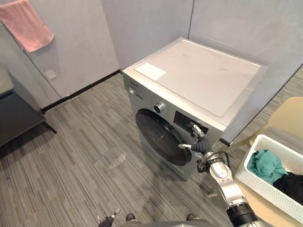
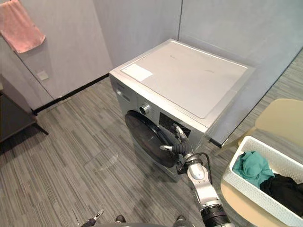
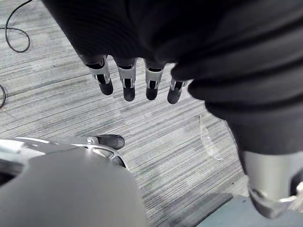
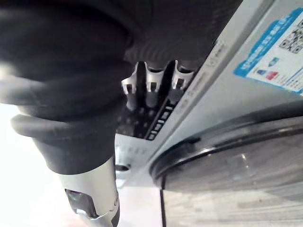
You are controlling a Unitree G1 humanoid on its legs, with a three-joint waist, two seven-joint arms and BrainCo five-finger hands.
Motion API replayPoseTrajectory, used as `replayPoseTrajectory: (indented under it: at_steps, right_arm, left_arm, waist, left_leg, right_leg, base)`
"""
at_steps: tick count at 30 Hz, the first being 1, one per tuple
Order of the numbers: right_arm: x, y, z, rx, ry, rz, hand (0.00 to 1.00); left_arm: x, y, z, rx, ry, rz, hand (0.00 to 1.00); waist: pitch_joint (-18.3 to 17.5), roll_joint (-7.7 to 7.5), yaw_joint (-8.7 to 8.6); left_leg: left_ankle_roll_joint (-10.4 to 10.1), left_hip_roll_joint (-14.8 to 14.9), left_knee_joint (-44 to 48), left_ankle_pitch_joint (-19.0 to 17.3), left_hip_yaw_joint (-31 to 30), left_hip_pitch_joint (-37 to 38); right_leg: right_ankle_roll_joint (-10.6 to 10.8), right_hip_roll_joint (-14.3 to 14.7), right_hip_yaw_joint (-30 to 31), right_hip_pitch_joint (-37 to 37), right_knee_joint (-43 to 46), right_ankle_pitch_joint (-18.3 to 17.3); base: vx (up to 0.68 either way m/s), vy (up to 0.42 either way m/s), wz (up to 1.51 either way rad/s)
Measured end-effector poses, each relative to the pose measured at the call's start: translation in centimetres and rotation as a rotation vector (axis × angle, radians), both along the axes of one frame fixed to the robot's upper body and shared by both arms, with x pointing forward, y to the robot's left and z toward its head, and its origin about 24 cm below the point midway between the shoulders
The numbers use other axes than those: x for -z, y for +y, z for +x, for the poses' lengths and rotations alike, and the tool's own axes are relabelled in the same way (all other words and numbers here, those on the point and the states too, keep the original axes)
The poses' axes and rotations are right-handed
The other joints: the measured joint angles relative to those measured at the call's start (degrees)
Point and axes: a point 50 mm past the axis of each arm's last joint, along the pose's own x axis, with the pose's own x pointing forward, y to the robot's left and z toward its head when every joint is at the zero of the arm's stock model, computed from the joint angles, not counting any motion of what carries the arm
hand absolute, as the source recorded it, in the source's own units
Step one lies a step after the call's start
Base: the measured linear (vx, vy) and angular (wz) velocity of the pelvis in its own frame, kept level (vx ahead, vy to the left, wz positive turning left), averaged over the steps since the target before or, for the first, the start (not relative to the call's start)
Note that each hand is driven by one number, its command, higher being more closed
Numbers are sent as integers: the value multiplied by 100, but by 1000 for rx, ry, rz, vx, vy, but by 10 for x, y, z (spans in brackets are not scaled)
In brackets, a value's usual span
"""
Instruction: Pick up the laundry basket with both hands and put the clothes into the washing machine.
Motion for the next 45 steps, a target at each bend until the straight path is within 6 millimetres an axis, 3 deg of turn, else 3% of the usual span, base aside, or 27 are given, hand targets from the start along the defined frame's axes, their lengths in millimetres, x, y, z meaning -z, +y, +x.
replayPoseTrajectory:
  at_steps: [3,5,7,10,13,17,18,19,25,28,31,34,35,36,39,41,43,45]
  right_arm:
    - [4,3,0,0,13,-16,0]
    - [16,1,0,6,67,-35,0]
    - [29,-4,4,13,128,-73,0]
    - [42,-21,17,51,216,-156,0]
    - [23,-38,53,99,191,-229,0]
    - [6,-44,85,173,209,-226,0]
    - [3,-51,91,227,238,-208,0]
    - [2,-58,94,266,257,-190,0]
    - [2,-53,95,300,245,-145,0]
    - [18,-22,83,201,248,-212,0]
    - [34,9,59,65,233,-269,0]
    - [53,56,27,-209,259,-294,0]
    - [55,71,18,-307,265,-286,0]
    - [59,98,-1,-464,282,-229,0]
    - [60,140,-30,-639,327,-79,0]
    - [59,151,-41,-687,338,-22,0]
    - [62,145,-49,-673,349,21,0]
    - [67,121,-51,-568,361,65,0]
  left_arm:
    - [-1,6,1,7,-5,15,0]
    - [-1,4,1,23,-2,15,0]
    - [-2,5,3,34,-9,19,0]
    - [-2,-1,10,89,-23,18,0]
    - [-3,-11,21,110,-51,8,0]
    - [-7,-15,34,105,-105,22,0]
    - [-9,-15,41,93,-131,27,0]
    - [-11,-17,46,91,-151,24,0]
    - [-15,-25,60,123,-200,25,0]
    - [-17,-26,67,132,-222,27,0]
    - [-18,-23,68,128,-221,44,0]
    - [-19,-16,69,133,-215,68,0]
    - [-19,-16,69,138,-215,71,0]
    - [-19,-15,69,140,-213,74,0]
    - [-19,-12,68,134,-205,82,0]
    - [-19,-8,67,136,-198,94,0]
    - [-18,-5,63,122,-179,100,0]
    - [-16,2,58,122,-150,117,0]
  waist:
    - [5,-125,31]
    - [12,-119,68]
    - [48,-59,113]
    - [212,163,149]
    - [578,456,151]
    - [966,669,187]
    - [1086,726,268]
    - [1173,777,352]
    - [1253,851,327]
    - [1275,850,346]
    - [1278,697,319]
    - [1239,554,306]
    - [1220,519,314]
    - [1180,455,318]
    - [1085,317,326]
    - [1041,230,326]
    - [947,56,330]
    - [842,-126,318]
  left_leg:
    - [5,-60,2,46,-240,-140]
    - [8,-120,2,47,-257,-140]
    - [9,-178,2,47,-259,-200]
    - [42,-222,3,72,-317,-287]
    - [129,-223,4,186,-361,-565]
    - [194,-239,3,357,-390,-901]
    - [214,-249,2,400,-419,-975]
    - [224,-265,1,429,-482,-1050]
    - [221,-354,-41,442,-555,-1227]
    - [221,-375,-40,439,-573,-1269]
    - [252,-371,-6,461,-604,-1208]
    - [249,-356,-1,458,-628,-1074]
    - [245,-359,-1,456,-643,-1026]
    - [244,-372,-1,455,-680,-957]
    - [225,-377,-1,441,-667,-909]
    - [204,-378,-1,388,-635,-872]
    - [211,-390,-6,355,-504,-788]
    - [186,-385,-42,315,-372,-714]
  right_leg:
    - [-4,-47,-189,77,-39,26]
    - [6,-105,-222,90,-51,33]
    - [47,-149,-228,97,-120,68]
    - [24,-185,-257,53,-123,107]
    - [16,-187,-259,-223,-92,202]
    - [-11,-209,-249,-564,-44,337]
    - [-10,-229,-269,-644,14,340]
    - [-7,-245,-286,-696,19,348]
    - [6,-305,-410,-729,-134,434]
    - [27,-303,-416,-709,-234,482]
    - [59,-284,-428,-616,-308,551]
    - [65,-270,-459,-451,-327,549]
    - [70,-269,-490,-375,-352,545]
    - [73,-265,-549,-236,-417,543]
    - [87,-269,-551,-169,-421,530]
    - [97,-273,-524,-142,-421,519]
    - [102,-293,-376,-137,-418,513]
    - [101,-293,-203,-159,-417,511]
  base:
    - [63,0,41]
    - [78,28,16]
    - [72,39,5]
    - [26,26,10]
    - [-66,15,2]
    - [-129,30,1]
    - [-130,36,15]
    - [-147,42,18]
    - [-89,45,10]
    - [3,15,4]
    - [106,-14,1]
    - [146,-36,5]
    - [132,-27,17]
    - [120,-23,18]
    - [43,-5,7]
    - [-16,19,-4]
    - [-52,39,-20]
    - [-91,37,-30]
